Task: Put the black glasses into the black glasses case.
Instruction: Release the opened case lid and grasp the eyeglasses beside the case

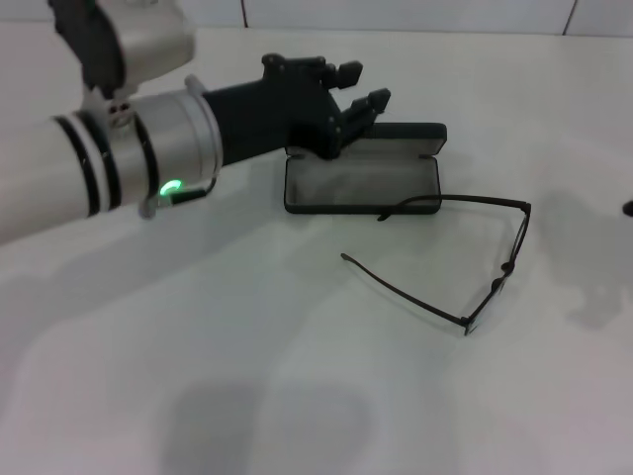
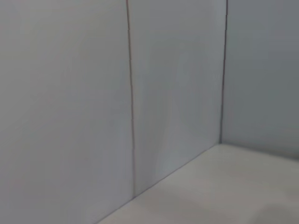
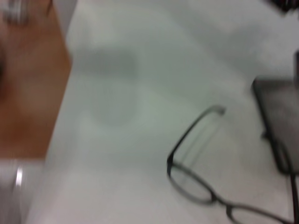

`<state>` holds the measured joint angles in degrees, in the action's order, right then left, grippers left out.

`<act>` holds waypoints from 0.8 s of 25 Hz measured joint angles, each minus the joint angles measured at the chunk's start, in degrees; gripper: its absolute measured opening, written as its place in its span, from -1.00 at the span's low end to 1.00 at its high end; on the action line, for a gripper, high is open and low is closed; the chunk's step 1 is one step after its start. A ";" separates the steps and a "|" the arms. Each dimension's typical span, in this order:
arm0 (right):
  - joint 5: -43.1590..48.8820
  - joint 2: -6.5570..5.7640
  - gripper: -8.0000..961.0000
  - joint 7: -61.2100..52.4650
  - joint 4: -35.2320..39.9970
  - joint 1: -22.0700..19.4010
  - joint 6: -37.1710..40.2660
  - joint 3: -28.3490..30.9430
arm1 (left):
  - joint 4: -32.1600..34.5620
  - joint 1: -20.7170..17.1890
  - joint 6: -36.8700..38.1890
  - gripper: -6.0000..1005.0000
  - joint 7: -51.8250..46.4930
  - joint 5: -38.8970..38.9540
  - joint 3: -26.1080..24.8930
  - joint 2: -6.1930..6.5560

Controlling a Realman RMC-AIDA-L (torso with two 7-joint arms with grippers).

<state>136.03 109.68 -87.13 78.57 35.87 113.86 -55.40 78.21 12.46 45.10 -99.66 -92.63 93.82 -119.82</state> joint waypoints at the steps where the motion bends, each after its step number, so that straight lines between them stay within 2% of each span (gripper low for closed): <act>1: 1.57 0.35 0.81 0.26 0.23 0.89 -0.61 -1.27 | -0.79 -0.44 1.33 -0.24 1.68 2.53 -0.40 0.00; 4: 4.28 1.62 0.78 1.48 0.28 3.75 -2.93 -6.74 | -4.20 -2.72 8.67 -0.24 8.92 10.69 -3.09 0.02; 5: 4.63 2.10 0.77 1.79 0.60 5.24 -4.11 -10.78 | -5.94 -3.33 11.96 -0.24 11.26 13.02 -4.65 0.01; 7: 4.89 2.34 0.74 1.79 0.74 6.11 -4.44 -12.79 | -10.24 -3.78 19.27 -0.24 14.66 16.62 -8.01 0.04; 8: 5.29 2.54 0.73 1.80 0.79 6.72 -4.61 -13.98 | -10.24 -3.78 19.27 -0.24 14.66 16.62 -8.01 0.04; 9: 6.02 2.96 0.72 1.77 0.79 7.79 -4.80 -15.62 | -16.59 -3.57 28.04 -0.24 17.74 18.33 -13.74 0.18; 12: 9.58 4.89 0.68 1.84 0.35 10.38 -5.38 -19.26 | -23.70 -3.02 35.67 -0.24 22.16 18.46 -20.16 0.16; 14: 11.84 5.68 0.66 2.09 0.33 11.18 -6.73 -22.38 | -27.88 -2.94 39.31 -0.24 25.96 18.41 -23.34 0.17; 20: 15.26 5.93 0.34 2.13 -1.10 12.26 -13.55 -33.44 | -37.06 -3.43 43.99 -0.24 33.53 18.08 -28.92 0.26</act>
<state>151.29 115.60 -85.00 77.47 48.14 100.31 -88.84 41.16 9.03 89.09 -66.14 -74.55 64.90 -119.56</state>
